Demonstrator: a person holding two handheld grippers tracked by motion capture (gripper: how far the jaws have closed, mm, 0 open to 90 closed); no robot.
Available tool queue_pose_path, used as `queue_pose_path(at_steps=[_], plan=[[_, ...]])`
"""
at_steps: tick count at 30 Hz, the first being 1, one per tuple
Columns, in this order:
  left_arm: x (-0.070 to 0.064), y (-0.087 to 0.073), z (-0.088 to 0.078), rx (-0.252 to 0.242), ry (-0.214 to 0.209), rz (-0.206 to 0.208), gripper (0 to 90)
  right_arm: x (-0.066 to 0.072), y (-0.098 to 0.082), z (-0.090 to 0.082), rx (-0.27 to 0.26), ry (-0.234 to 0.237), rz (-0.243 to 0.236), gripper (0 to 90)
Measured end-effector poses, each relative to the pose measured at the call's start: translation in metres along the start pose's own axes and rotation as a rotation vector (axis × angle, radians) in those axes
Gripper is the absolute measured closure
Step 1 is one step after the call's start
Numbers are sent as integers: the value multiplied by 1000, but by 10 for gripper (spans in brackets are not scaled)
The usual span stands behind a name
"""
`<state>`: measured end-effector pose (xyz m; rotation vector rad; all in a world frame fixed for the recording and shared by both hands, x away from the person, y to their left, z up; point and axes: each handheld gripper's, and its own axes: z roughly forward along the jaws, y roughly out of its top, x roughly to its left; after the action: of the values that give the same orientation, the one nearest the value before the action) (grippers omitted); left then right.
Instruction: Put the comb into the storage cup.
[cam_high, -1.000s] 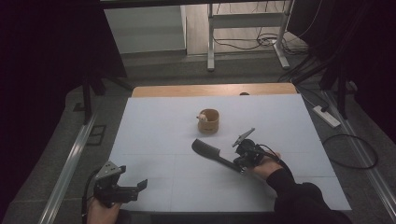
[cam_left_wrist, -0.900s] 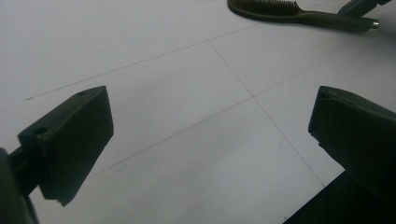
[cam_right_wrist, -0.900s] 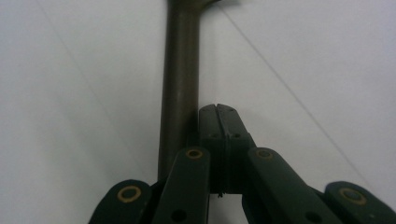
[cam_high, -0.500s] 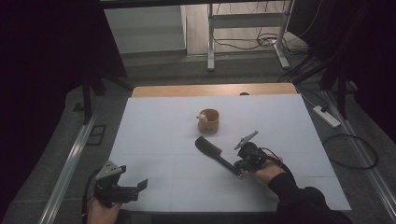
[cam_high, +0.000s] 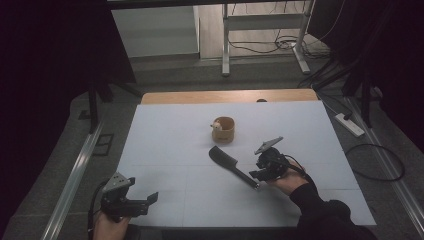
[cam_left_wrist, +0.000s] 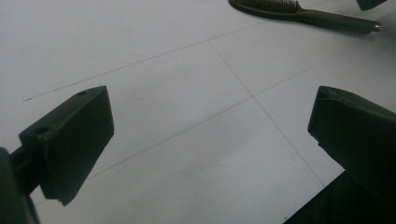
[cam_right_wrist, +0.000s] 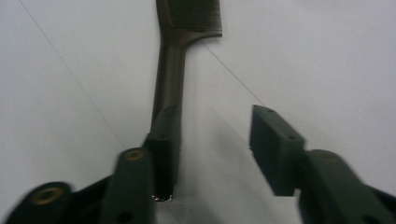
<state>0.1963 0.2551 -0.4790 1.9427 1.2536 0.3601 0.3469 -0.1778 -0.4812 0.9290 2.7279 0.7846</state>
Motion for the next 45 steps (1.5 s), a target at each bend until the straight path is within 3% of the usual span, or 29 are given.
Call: queue_pose_path(at_steps=[3, 8, 11, 14, 18, 45], plan=[[0, 0, 0, 0, 0, 0, 9, 3, 4, -4, -4, -9, 3, 292], [0, 0, 0, 0, 0, 0, 9, 8, 7, -3, 11, -5, -19, 188], [0, 0, 0, 1, 0, -1, 9, 10, 8, -1, 28, 15, -10, 136], [0, 0, 0, 1, -1, -1, 9, 10, 9, 2, 44, 16, -4, 49], [0, 0, 0, 1, -1, -1, 9, 11, 10, 4, 46, 14, -4, 0], [0, 0, 1, 4, -1, -3, 9, 33, 37, 21, 49, 25, -60, 0]])
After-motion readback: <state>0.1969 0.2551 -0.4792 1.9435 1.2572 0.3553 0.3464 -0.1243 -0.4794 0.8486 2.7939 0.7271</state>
